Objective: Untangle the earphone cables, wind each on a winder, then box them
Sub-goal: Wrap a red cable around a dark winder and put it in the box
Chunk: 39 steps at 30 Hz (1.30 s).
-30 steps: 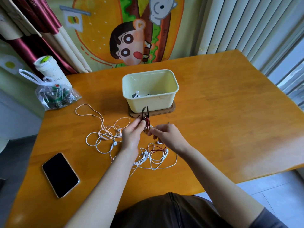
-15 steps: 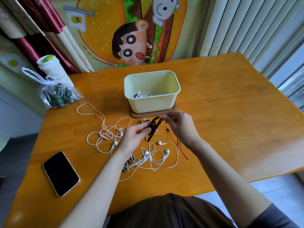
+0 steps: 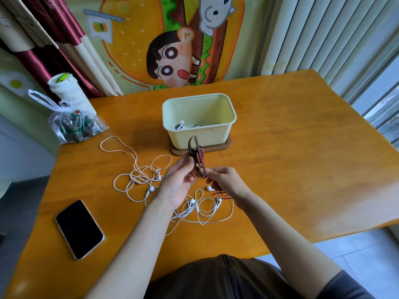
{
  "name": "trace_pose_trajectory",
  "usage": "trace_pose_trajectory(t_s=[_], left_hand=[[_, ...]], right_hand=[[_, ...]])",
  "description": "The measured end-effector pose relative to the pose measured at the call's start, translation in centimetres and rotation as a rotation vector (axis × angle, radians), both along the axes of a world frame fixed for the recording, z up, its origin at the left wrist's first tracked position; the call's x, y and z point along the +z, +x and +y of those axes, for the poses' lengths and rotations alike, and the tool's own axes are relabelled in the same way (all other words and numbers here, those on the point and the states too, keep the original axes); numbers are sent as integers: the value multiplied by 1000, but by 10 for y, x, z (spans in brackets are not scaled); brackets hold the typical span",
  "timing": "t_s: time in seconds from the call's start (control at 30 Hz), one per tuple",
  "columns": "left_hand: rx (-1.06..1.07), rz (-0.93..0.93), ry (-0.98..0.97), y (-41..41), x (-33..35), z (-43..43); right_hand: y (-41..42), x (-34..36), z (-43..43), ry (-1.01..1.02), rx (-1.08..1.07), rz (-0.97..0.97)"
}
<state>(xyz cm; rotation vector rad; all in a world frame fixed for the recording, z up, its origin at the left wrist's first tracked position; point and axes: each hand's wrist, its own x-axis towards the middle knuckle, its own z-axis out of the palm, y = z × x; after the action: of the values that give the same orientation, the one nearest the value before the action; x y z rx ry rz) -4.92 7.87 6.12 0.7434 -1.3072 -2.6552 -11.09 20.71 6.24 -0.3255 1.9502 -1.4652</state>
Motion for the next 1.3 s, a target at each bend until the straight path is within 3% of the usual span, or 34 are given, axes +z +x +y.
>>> trace_pose_trajectory(t_s=[0.13, 0.43, 0.57, 0.7, 0.87, 1.03, 1.3], left_hand=[[75, -40, 40, -3, -4, 3], [188, -207, -47, -3, -21, 3], [229, -249, -362, 0, -21, 6], [95, -249, -735, 5, -25, 4], [-59, -243, -985, 7, -31, 0], [-200, -178, -844, 9, -31, 0], [-209, -146, -665, 14, -30, -1]], right_hand=[[9, -7, -2, 6, 3, -38], [15, -3, -7, 158, 126, 304], [18, -1, -7, 250, 232, 527], [10, 2, -4, 345, 259, 692], [-12, 3, 5, 496, 200, 825], [-27, 4, 14, 546, 134, 836], [-31, 0, 16, 442, 59, 839]])
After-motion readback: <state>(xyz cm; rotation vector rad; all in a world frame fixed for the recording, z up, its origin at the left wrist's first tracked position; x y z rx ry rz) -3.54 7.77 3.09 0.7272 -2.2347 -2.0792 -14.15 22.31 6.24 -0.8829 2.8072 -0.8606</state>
